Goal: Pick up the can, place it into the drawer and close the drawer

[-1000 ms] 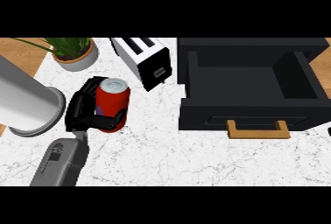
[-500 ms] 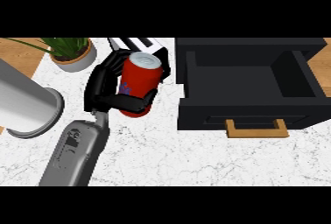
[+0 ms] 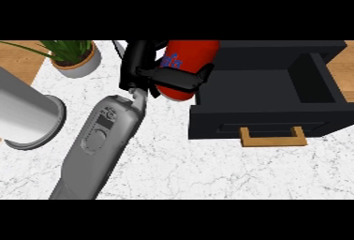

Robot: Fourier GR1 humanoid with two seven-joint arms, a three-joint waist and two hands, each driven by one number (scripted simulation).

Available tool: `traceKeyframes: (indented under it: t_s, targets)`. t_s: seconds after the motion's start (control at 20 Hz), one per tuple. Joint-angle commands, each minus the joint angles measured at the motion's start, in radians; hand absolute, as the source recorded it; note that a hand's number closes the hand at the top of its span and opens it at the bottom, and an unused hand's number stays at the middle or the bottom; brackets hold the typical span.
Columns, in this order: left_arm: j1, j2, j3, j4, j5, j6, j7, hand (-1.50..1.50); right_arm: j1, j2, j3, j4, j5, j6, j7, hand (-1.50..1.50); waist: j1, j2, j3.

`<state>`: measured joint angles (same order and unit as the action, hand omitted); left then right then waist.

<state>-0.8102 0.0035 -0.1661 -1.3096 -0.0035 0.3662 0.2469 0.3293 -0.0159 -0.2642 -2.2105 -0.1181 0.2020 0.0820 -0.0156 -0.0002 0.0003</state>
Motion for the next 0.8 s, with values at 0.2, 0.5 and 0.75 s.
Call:
traceKeyframes:
  t_s: [0.2, 0.5, 0.75]
  targets:
    - [-0.286, -0.003, -0.033, 0.201, 0.046, 0.103, 0.055, 1.5, -0.097, -0.045, -0.037, 0.063, -0.015, 0.002, 0.029, -1.5, -0.004, 0.003, 0.0]
    - [-0.463, -0.003, -0.055, 0.398, 0.134, 0.162, 0.032, 1.5, -0.098, -0.052, -0.069, 0.088, -0.035, 0.009, 0.005, -1.5, -0.018, 0.005, 0.001]
    - [-0.541, -0.004, -0.123, 0.497, 0.22, 0.223, 0.022, 1.5, -0.027, -0.012, -0.023, 0.043, -0.011, 0.032, -0.017, -1.5, -0.028, 0.004, 0.001]
